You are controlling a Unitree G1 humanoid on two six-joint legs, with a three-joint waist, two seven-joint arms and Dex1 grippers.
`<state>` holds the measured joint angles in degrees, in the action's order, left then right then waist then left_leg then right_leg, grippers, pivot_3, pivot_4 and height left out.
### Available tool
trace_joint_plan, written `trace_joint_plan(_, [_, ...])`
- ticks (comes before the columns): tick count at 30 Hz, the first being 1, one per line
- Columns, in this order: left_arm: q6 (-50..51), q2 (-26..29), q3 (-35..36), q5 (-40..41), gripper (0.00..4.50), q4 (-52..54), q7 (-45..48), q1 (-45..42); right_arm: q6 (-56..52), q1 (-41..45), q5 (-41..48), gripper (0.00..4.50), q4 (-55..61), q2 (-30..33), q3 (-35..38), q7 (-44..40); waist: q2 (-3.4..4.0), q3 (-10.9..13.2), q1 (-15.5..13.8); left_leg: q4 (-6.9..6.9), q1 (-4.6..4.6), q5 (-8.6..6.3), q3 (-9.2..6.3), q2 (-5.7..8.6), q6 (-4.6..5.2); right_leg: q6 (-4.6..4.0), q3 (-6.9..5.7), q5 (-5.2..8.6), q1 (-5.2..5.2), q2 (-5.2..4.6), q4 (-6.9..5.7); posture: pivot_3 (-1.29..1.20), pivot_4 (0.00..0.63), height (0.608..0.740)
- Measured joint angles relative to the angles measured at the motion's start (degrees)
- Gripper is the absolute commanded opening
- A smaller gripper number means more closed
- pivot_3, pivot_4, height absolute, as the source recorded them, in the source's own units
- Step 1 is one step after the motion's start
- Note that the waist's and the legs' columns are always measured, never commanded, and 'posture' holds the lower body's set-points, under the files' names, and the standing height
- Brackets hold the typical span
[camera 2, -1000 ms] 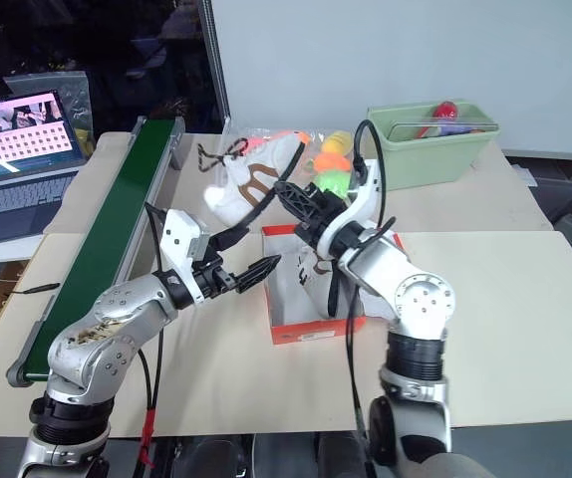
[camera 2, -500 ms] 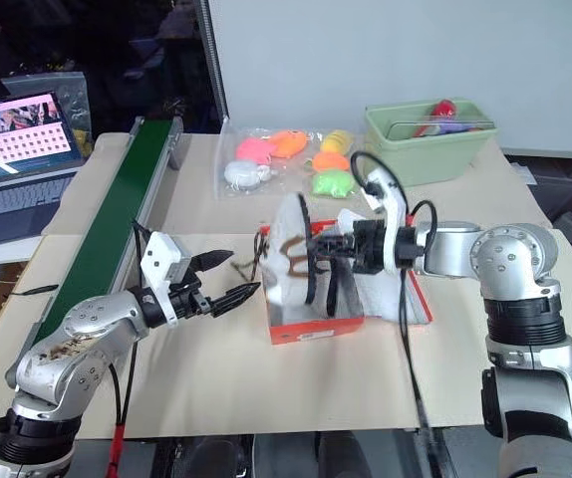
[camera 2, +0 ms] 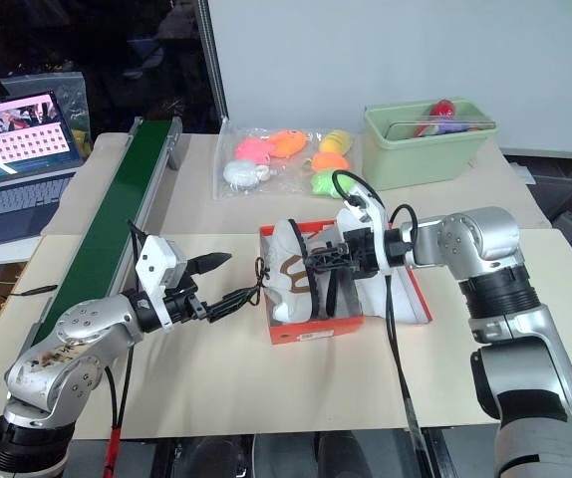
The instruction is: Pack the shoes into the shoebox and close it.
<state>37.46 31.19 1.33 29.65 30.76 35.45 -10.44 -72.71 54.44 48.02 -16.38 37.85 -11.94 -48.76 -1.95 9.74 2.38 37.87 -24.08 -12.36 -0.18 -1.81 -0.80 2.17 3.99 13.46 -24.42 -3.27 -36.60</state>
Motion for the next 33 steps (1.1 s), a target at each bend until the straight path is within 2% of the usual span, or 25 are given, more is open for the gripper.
trace_joint_plan(5, [0.08, 0.04, 0.03, -0.01, 4.39, 0.31, -0.19, 0.28, 0.01, 2.54, -3.31, 0.0, -4.05, -1.06, 0.14, -2.65, 0.0, 0.0, -0.01, 0.0, 0.0, 0.0, 0.0, -0.01, 0.0, 0.0, -0.01, 0.0, -0.01, 0.0, -0.02, 0.0, 0.15, 0.729])
trace_joint_plan(11, [0.23, 0.15, 0.04, 0.03, 4.39, 1.23, -0.41, 0.37, 0.16, 0.21, -7.18, 0.0, -5.97, -5.2, -0.61, -3.59, 0.0, 0.0, 0.04, 0.0, 0.02, 0.0, 0.0, 0.0, 0.0, -0.01, 0.0, 0.0, -0.01, 0.0, -0.08, 0.0, 0.15, 0.729])
trace_joint_plan(16, [0.4, 0.33, 0.09, 0.3, 4.39, 1.56, -0.83, 0.62, 4.13, -0.31, -12.97, 0.0, -11.62, -7.77, -1.48, -4.79, 0.0, 0.0, 0.07, 0.0, 0.03, 0.0, 0.0, 0.0, 0.0, -0.01, 0.0, 0.0, -0.01, 0.0, -0.09, 0.0, 0.15, 0.729])
trace_joint_plan(24, [0.42, 0.74, 0.13, 0.91, 4.39, 2.18, -1.2, 0.63, 10.62, 2.78, -20.75, 0.0, -21.21, -8.01, -2.18, -8.62, 0.0, 0.0, 0.06, 0.02, 0.08, 0.0, 0.0, 0.01, -0.01, -0.01, 0.0, -0.01, 0.03, 0.0, -0.1, 0.0, 0.15, 0.729])
trace_joint_plan(33, [0.41, 0.81, 0.14, 0.92, 4.39, 2.15, -1.58, 0.52, 18.47, 2.98, -30.21, 0.0, -19.21, -10.11, -8.41, -11.39, 0.0, -0.02, 0.15, 0.02, 0.3, 0.0, 0.01, 0.0, -0.01, -0.01, 0.0, -0.01, 0.19, 0.0, -0.16, 0.0, 0.15, 0.729])
